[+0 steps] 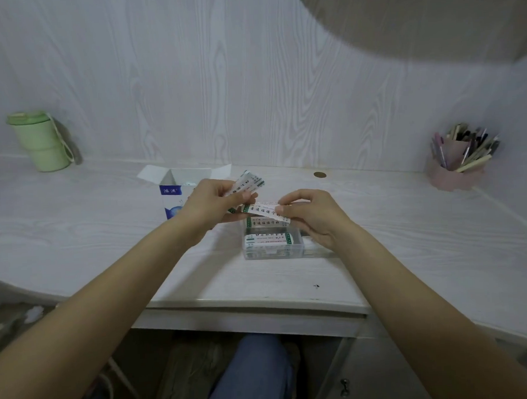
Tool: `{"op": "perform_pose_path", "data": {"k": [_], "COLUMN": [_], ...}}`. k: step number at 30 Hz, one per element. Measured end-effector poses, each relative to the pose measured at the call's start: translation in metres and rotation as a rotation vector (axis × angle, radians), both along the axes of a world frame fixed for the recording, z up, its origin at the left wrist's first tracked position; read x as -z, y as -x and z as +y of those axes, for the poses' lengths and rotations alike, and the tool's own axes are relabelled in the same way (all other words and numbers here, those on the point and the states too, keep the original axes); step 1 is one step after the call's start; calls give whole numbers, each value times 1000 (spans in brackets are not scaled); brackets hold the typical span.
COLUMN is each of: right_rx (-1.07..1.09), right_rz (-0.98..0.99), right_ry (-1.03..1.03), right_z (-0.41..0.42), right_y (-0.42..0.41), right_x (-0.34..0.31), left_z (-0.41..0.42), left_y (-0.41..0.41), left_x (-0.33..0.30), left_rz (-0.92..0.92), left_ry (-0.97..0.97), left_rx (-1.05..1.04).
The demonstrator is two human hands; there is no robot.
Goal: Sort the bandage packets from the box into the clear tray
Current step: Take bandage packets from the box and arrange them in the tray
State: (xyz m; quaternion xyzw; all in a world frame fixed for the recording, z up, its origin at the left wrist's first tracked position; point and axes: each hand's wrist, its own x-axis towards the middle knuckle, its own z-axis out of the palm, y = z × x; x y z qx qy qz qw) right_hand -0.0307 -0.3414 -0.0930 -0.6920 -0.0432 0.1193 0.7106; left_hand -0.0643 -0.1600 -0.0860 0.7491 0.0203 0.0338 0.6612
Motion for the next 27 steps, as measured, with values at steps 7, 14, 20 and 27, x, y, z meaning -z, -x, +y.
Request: {"op": "perform_pose_path", "data": {"k": [7, 14, 20, 27], "right_rx": [119, 132, 63, -6], "right_rz": [-158, -387, -563, -618], "right_ry": [217, 573, 777, 955], "right_z": [4, 9, 10, 11], "right_y": [-10, -18, -16, -22], "right_x": [2, 16, 18, 23], "left_z": [7, 11, 7, 2], "left_y": [-4, -12, -19, -24], "left_x": [3, 13, 19, 22], "left_rz": [-64, -81, -58, -52], "left_ry": [-66, -194, -303, -454], "left_rx": [-88, -114, -73, -10]}}
